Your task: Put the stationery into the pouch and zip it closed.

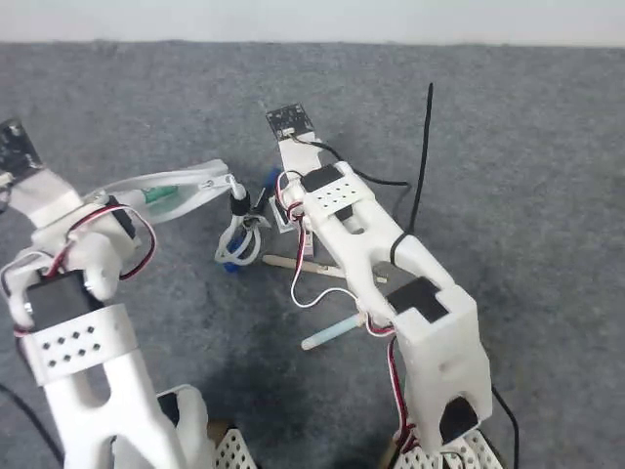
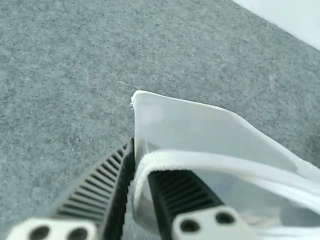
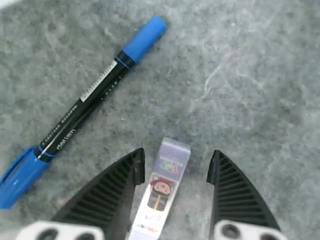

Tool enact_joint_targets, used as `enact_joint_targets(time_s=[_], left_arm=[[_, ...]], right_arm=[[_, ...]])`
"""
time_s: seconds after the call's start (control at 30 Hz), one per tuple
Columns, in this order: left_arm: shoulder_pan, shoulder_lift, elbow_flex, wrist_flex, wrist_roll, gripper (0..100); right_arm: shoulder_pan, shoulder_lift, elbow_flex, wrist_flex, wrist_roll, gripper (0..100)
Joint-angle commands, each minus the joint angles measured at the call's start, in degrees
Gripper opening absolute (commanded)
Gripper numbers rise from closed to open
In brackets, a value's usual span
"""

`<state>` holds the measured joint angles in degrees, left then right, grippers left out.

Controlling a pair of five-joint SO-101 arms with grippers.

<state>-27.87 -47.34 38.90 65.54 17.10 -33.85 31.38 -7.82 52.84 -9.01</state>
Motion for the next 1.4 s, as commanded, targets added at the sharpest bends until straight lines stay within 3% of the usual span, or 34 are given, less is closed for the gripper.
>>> enact_joint_targets(time_s=[0.0,0.17,0.37,1.37], left_arm=[[-0.4,-0.4,-0.1,-1.8,0.4,1],[-0.4,-0.4,0.0,-1.8,0.4,1],[-0.4,-0.4,0.0,-1.8,0.4,1],[-0.4,-0.4,0.0,-1.8,0.4,1]], right_arm=[[1.0,-0.3,-4.5,0.6,-0.8,19.8],[0.9,1.9,-5.5,0.6,-0.6,18.8],[1.0,3.6,-7.1,0.7,-0.4,0.4],[-1.5,-12.4,-7.3,24.3,-0.8,0.6]])
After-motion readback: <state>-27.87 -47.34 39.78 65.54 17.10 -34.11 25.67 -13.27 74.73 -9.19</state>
